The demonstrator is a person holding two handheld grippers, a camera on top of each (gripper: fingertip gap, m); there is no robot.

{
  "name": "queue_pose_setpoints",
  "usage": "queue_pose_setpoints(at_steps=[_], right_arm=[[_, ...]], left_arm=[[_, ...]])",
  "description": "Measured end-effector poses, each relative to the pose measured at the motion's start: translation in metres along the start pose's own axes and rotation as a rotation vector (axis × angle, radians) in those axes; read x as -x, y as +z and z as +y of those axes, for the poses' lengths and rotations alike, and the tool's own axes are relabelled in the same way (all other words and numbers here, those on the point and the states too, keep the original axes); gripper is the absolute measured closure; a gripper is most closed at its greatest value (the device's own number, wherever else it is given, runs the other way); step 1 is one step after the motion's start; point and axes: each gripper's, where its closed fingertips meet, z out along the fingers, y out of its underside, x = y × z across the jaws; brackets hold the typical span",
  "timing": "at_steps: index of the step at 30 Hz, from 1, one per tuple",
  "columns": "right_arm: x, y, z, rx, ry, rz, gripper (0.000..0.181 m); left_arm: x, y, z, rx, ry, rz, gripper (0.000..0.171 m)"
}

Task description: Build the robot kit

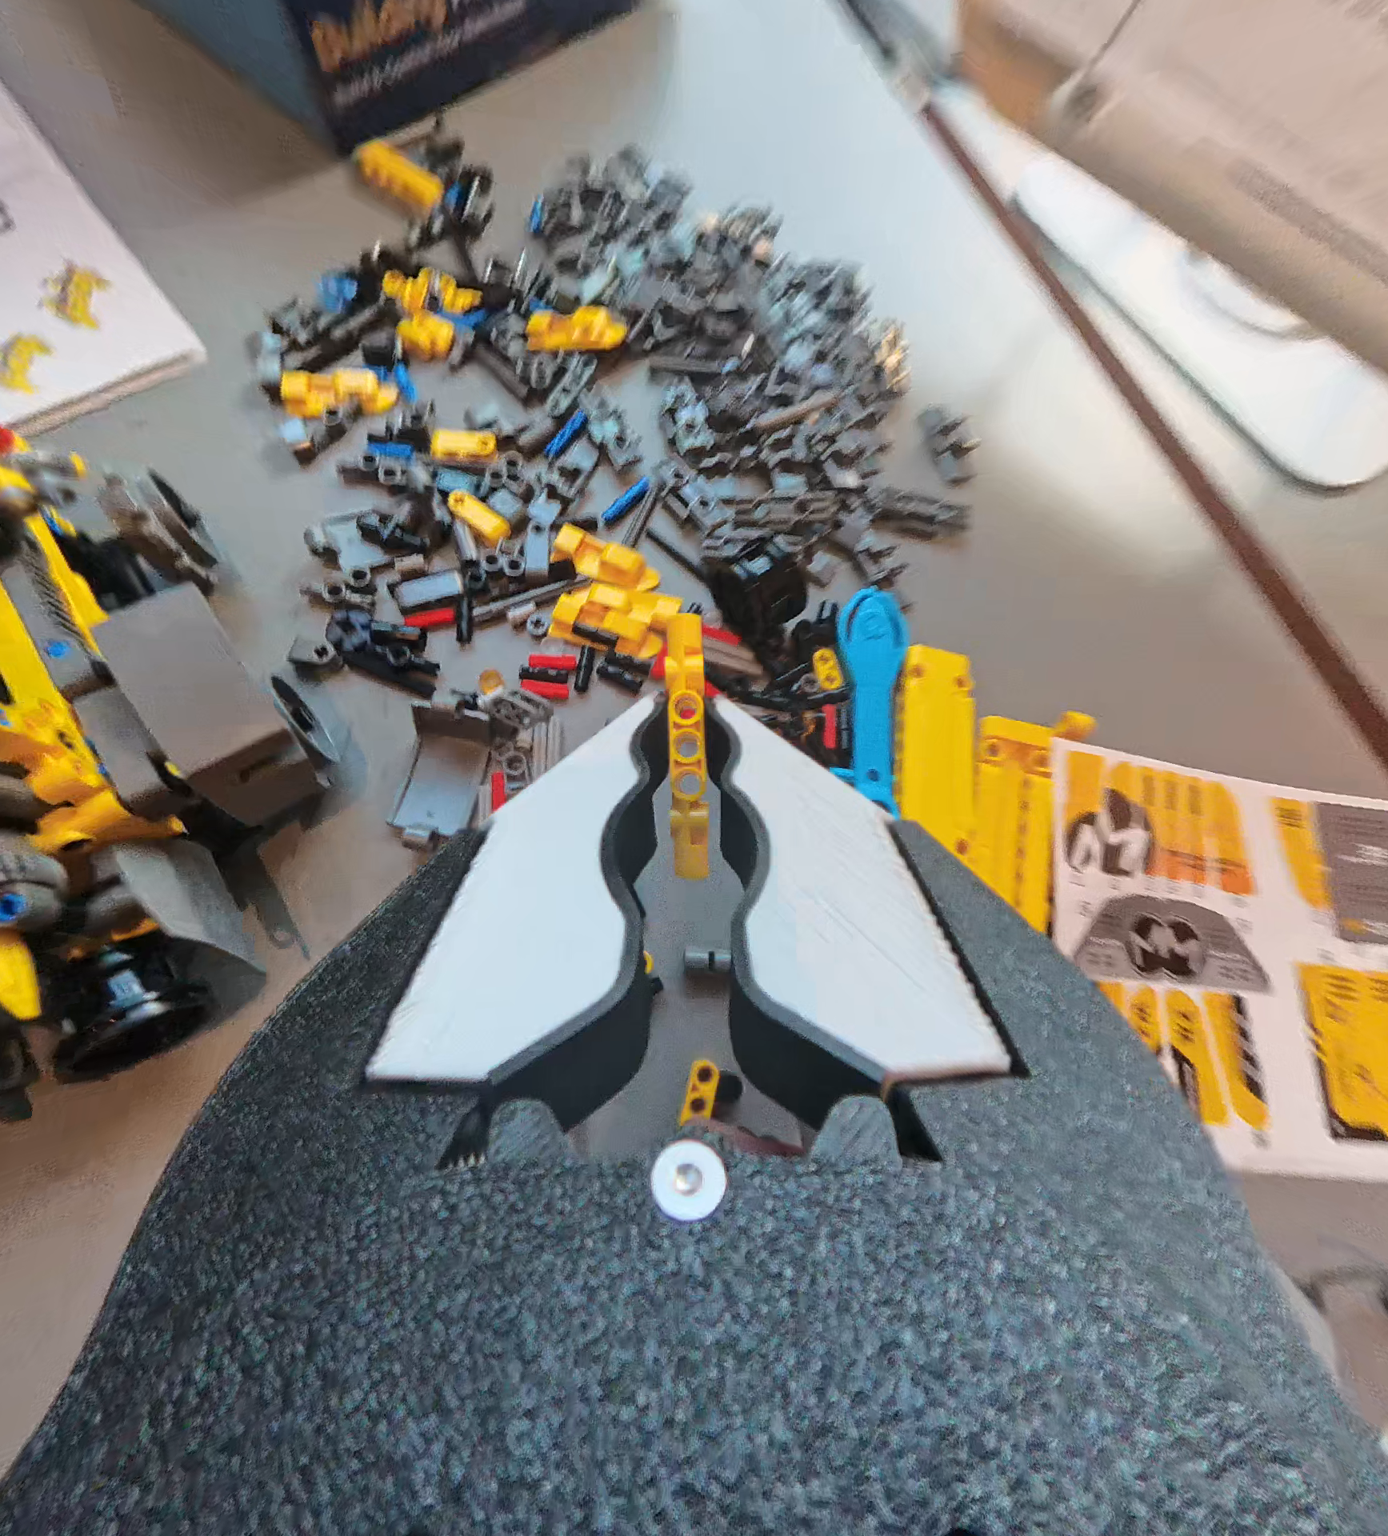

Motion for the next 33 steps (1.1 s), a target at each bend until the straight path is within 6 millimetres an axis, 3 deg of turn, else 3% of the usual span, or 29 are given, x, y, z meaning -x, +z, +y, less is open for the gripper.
queue_pose_setpoints(at_steps=[3, 7, 10, 13, 18, 23, 28, 30, 33], right_arm=[[0.019, -0.036, -0.013, -0.094, 0.0, 0.142, 0.177], [0.059, -0.087, 0.015, 0.036, -0.109, 0.387, 0.177], [0.091, -0.109, 0.037, 0.122, -0.135, 0.474, 0.177], [0.109, -0.115, 0.059, 0.201, -0.134, 0.531, 0.176], [0.129, -0.103, 0.105, 0.363, -0.193, 0.547, 0.176], [0.15, -0.094, 0.119, 0.384, -0.146, 0.462, 0.153], [0.162, -0.106, 0.103, 0.278, -0.088, 0.437, 0.153], [0.168, -0.113, 0.085, 0.163, -0.019, 0.413, 0.152], [0.197, -0.116, 0.051, -0.016, 0.031, 0.275, 0.148]], left_arm=[[0.006, 0.0, 0.007, 0.03, 0.05, -0.053, 0.141], [0.004, -0.004, 0.004, 0.012, 0.074, -0.068, 0.143], [0.002, -0.007, -0.001, -0.012, 0.079, -0.066, 0.144], [0.004, -0.009, -0.003, -0.018, 0.097, -0.086, 0.145], [0.016, -0.007, 0.005, 0.007, 0.085, -0.12, 0.145], [0.02, -0.004, 0.008, 0.007, 0.061, -0.114, 0.145], [0.021, -0.001, 0.013, 0.038, 0.056, -0.11, 0.144], [0.021, -0.002, 0.013, 0.041, 0.068, -0.118, 0.144], [0.021, -0.002, 0.013, 0.04, 0.059, -0.112, 0.144]])
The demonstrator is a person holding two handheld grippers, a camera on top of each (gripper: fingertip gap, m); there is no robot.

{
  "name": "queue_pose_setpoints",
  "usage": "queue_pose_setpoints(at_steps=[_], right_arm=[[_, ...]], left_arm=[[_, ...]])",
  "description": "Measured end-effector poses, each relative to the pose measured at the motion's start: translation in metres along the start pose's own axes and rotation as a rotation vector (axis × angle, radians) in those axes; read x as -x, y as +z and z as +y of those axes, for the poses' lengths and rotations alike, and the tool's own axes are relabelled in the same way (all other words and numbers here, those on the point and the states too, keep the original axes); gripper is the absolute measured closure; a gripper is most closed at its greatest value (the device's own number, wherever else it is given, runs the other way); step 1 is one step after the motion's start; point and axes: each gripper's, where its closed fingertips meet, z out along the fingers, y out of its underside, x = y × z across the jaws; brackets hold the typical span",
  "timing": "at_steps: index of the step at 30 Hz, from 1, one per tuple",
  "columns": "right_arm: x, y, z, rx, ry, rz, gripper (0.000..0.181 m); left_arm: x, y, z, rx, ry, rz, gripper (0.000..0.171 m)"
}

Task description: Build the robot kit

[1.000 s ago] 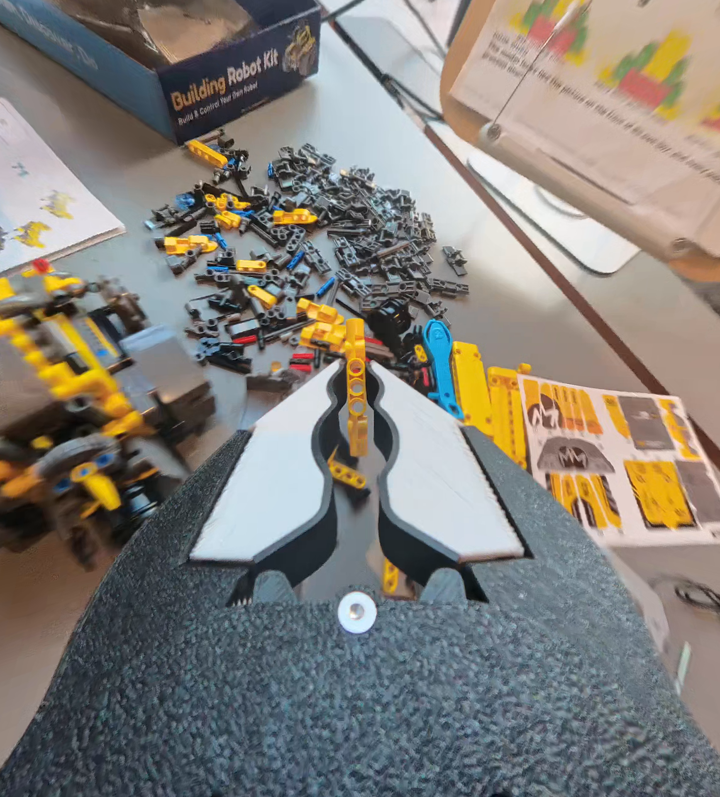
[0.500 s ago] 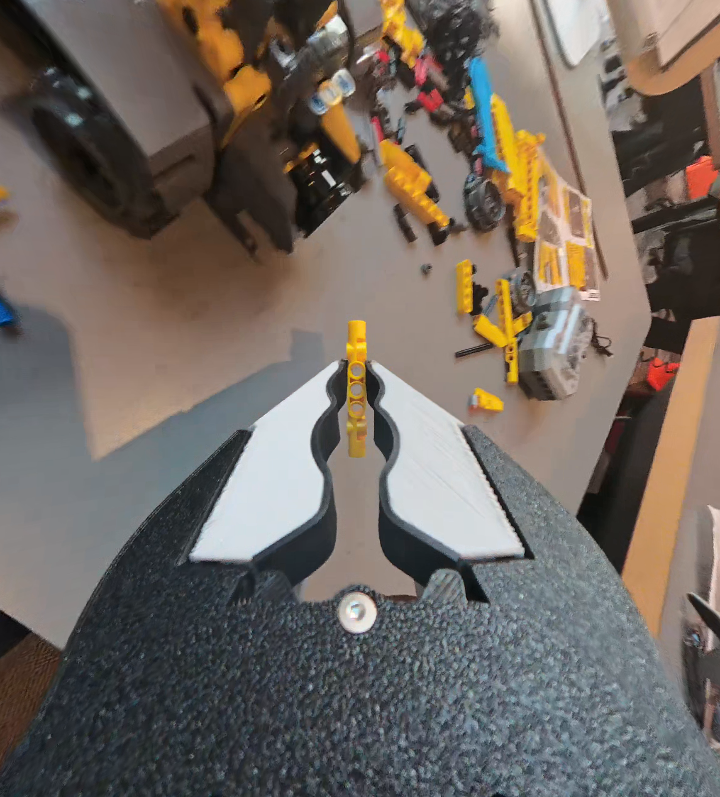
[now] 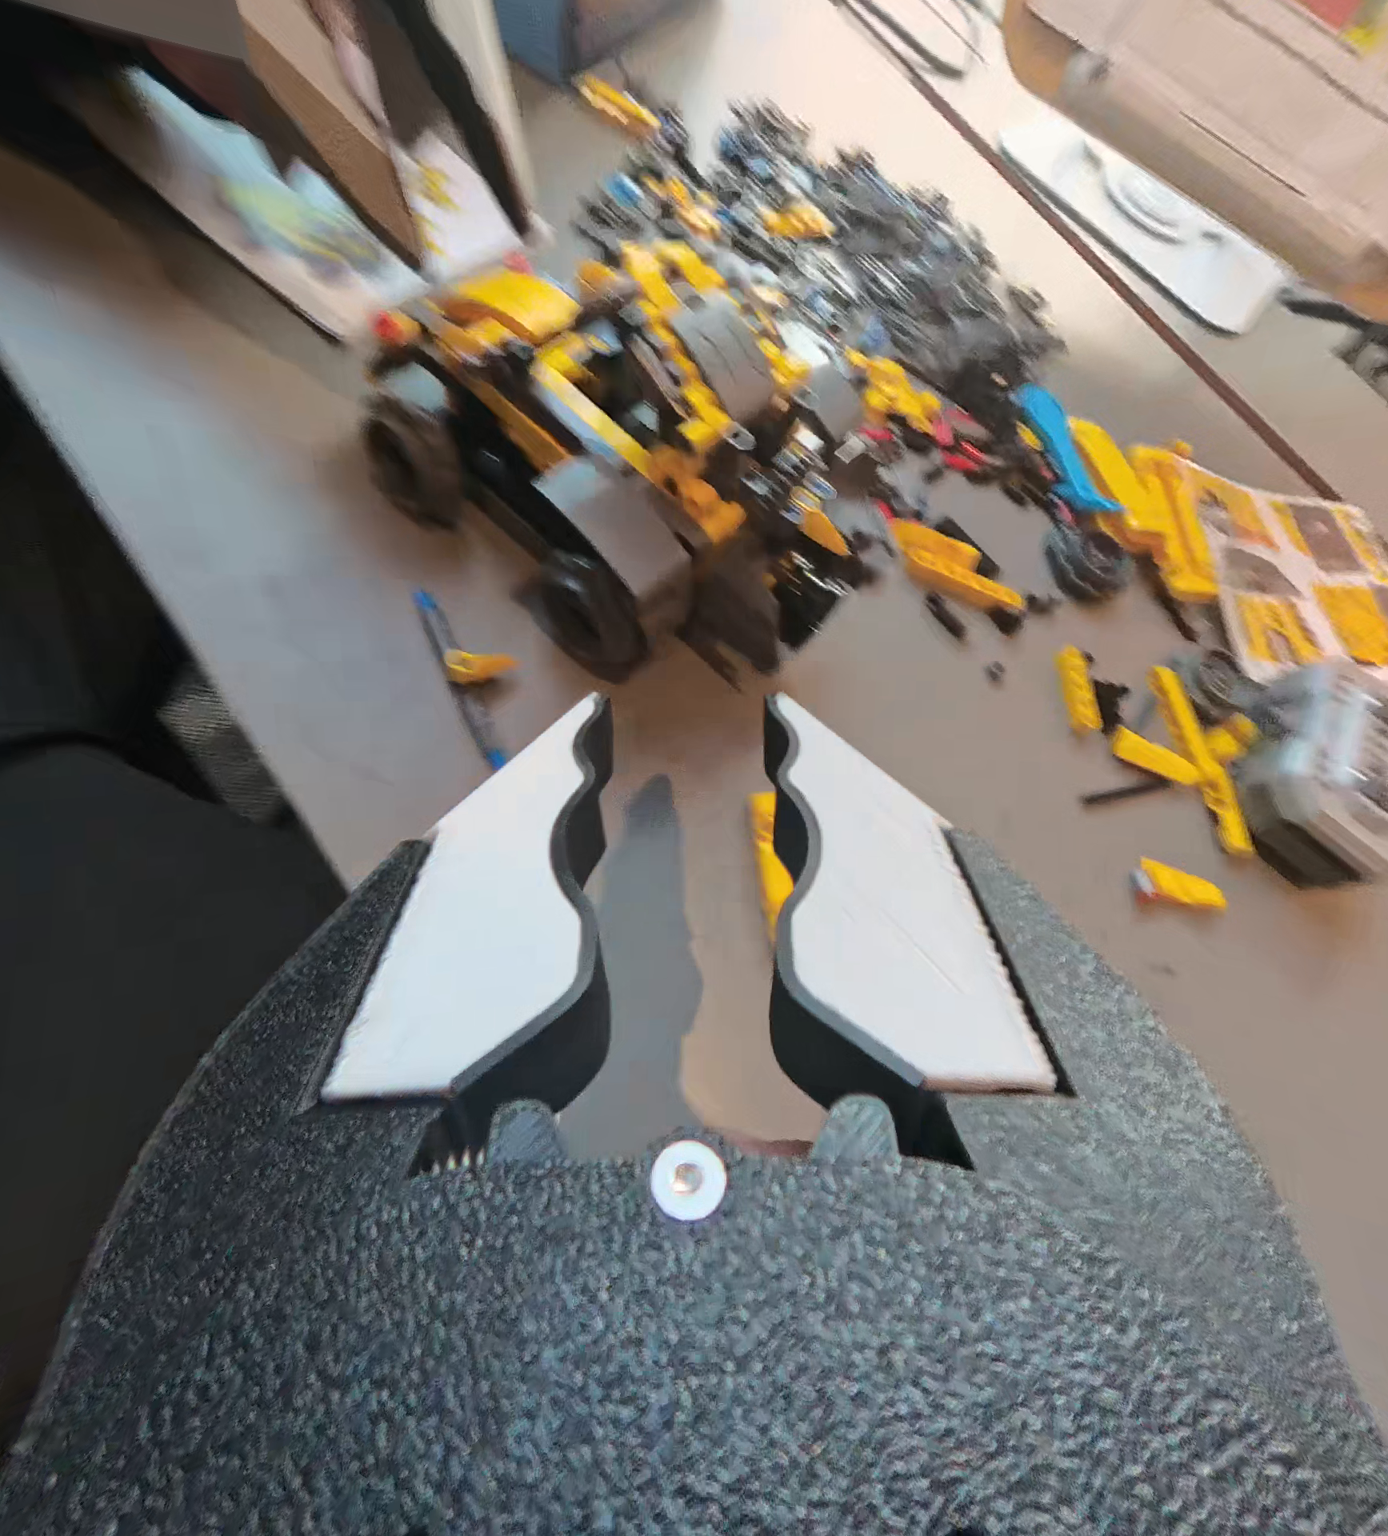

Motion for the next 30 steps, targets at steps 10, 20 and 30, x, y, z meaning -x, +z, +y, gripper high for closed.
queue_pose_setpoints(at_steps=[10, 20, 30], right_arm=[[0.171, -0.014, -0.035, -0.059, 0.164, -0.7, 0.152], [0.292, -0.018, -0.007, 0.182, 0.268, -1.181, 0.155], [0.209, 0.038, -0.001, 0.209, -0.039, -0.526, 0.181]], left_arm=[[-0.001, 0.001, 0.001, 0.01, 0.015, -0.006, 0.144], [-0.003, 0.002, 0.001, 0.014, 0.026, -0.007, 0.144], [-0.005, 0.003, 0.002, 0.022, 0.04, -0.006, 0.144]])
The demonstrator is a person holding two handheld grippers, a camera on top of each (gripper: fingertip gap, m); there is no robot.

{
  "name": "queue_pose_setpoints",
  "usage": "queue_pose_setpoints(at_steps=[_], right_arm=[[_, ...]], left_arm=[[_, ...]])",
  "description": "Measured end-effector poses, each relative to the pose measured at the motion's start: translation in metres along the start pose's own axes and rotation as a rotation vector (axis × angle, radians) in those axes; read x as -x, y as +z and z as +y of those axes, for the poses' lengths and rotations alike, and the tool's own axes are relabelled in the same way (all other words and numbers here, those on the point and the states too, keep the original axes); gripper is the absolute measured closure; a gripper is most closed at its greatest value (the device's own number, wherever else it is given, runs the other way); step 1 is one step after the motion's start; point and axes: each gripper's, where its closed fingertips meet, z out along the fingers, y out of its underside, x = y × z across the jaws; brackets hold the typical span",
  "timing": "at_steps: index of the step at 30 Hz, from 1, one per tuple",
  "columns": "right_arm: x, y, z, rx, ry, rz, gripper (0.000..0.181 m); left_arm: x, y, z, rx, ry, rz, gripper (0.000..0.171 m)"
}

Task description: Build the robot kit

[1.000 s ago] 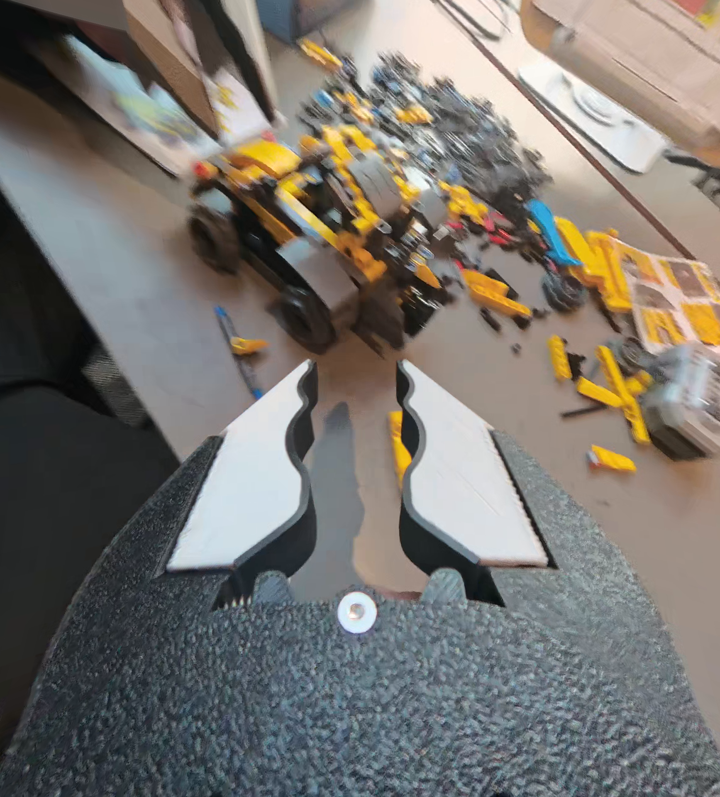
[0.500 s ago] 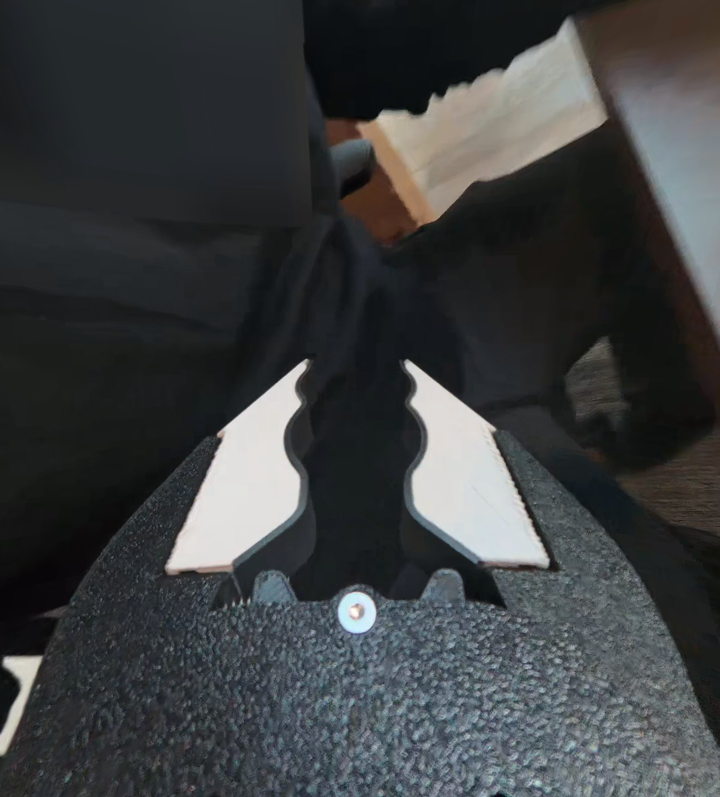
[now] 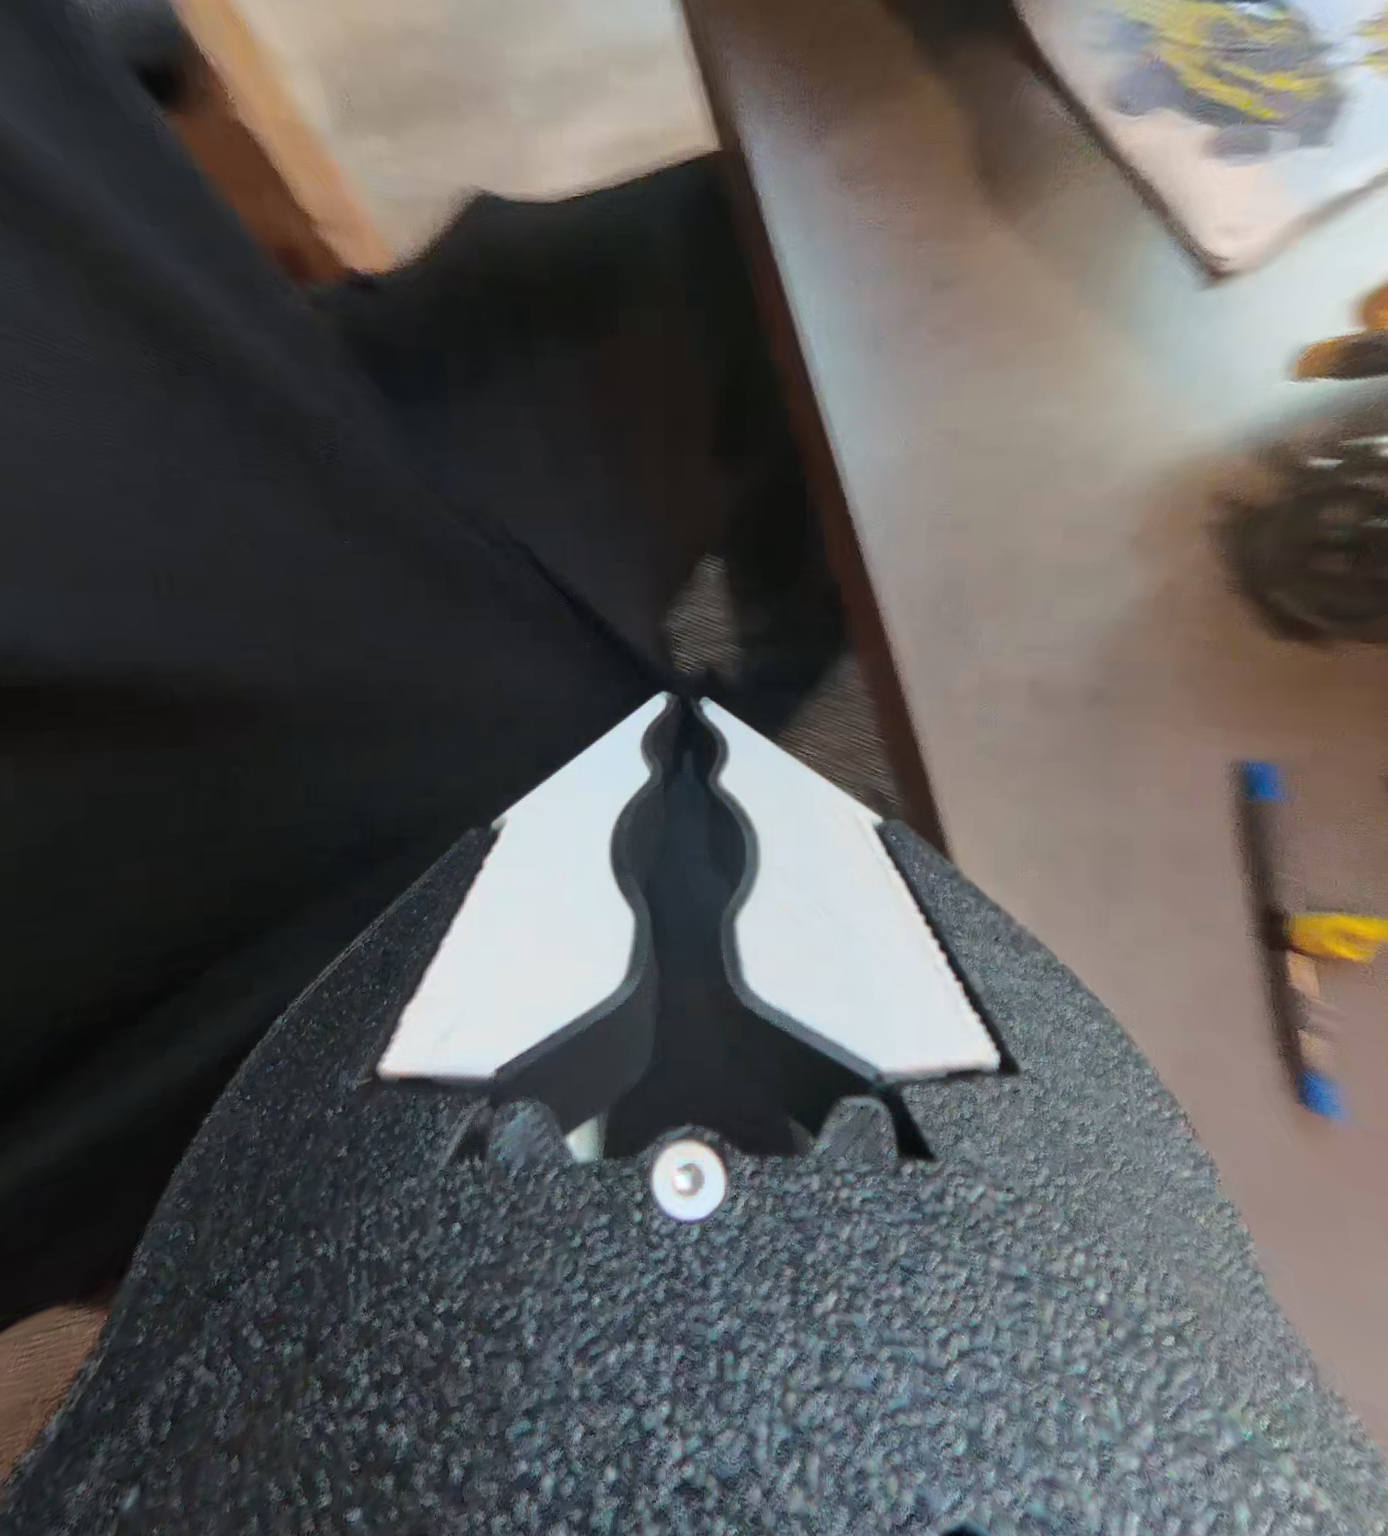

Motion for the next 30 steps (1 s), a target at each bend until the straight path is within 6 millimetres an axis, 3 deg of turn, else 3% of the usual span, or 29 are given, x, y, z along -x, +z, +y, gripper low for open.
queue_pose_setpoints(at_steps=[2, 4, 5, 7, 8, 9, 10, 13, 19, 21, 25, 27, 30], right_arm=[[-0.01, 0.008, 0.01, 0.082, -0.039, 0.08, 0.181], [-0.009, 0.002, 0.006, 0.052, 0.022, 0.003, 0.181], [-0.038, -0.017, -0.004, -0.022, 0.077, 0.141, 0.181], [-0.077, -0.084, -0.037, -0.278, 0.122, 0.325, 0.181], [-0.076, -0.114, -0.059, -0.428, 0.13, 0.291, 0.181], [-0.07, -0.131, -0.073, -0.503, 0.098, 0.252, 0.181], [-0.07, -0.135, -0.076, -0.481, 0.061, 0.255, 0.181], [-0.085, -0.122, -0.059, -0.303, -0.043, 0.378, 0.181], [-0.025, -0.058, -0.06, -0.297, -0.028, -0.049, 0.152], [-0.018, -0.04, -0.052, -0.248, -0.034, -0.089, 0.151], [-0.03, -0.031, -0.05, -0.223, -0.097, -0.029, 0.15], [-0.045, -0.039, -0.054, -0.25, -0.107, 0.018, 0.153], [-0.081, -0.061, -0.052, -0.287, -0.083, 0.15, 0.153]], left_arm=[[-0.001, 0.001, 0.001, 0.009, 0.011, -0.001, 0.144], [-0.003, 0.003, 0.003, 0.02, 0.023, -0.004, 0.145], [-0.003, 0.003, 0.004, 0.025, 0.028, -0.005, 0.145], [-0.004, 0.004, 0.004, 0.027, 0.035, -0.005, 0.144], [-0.005, 0.004, 0.004, 0.027, 0.035, -0.002, 0.144], [-0.006, 0.005, 0.004, 0.028, 0.033, 0.004, 0.145], [-0.007, 0.005, 0.005, 0.031, 0.031, 0.01, 0.144], [-0.01, 0.007, 0.006, 0.041, 0.045, 0.015, 0.145], [-0.01, 0.007, 0.007, 0.046, 0.061, 0.005, 0.145], [-0.01, 0.006, 0.005, 0.038, 0.055, 0.008, 0.145], [-0.008, 0.005, 0.006, 0.039, 0.054, 0.0, 0.145], [-0.006, 0.005, 0.006, 0.037, 0.053, -0.006, 0.144], [-0.004, 0.003, 0.003, 0.025, 0.048, -0.013, 0.144]])
